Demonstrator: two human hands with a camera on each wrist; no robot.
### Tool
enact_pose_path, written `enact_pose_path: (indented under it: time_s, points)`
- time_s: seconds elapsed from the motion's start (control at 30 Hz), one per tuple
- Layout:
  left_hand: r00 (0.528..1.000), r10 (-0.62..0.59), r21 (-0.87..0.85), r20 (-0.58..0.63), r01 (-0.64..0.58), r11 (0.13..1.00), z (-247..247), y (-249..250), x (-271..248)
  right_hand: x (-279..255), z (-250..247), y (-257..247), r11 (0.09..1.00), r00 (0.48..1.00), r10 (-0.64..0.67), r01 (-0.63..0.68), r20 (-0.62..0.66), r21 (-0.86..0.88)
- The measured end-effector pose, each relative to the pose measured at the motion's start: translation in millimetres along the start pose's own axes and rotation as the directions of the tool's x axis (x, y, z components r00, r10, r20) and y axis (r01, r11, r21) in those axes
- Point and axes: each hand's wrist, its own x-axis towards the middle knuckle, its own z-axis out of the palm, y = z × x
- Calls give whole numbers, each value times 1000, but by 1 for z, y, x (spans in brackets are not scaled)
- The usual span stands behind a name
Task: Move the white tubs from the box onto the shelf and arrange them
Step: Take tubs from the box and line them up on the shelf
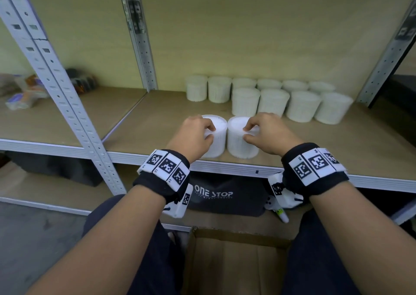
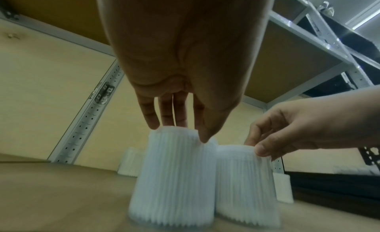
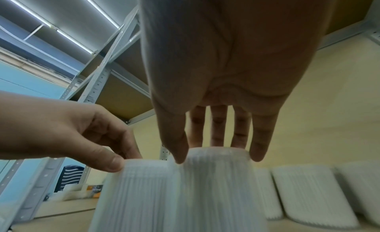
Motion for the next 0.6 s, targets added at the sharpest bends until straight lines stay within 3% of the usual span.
enact_pose_path:
  time_s: [0.6]
  points:
    - [995,-99,41,-5,99,994,7,-54,96,114,20,-12,998,997,-56,58,52,-38]
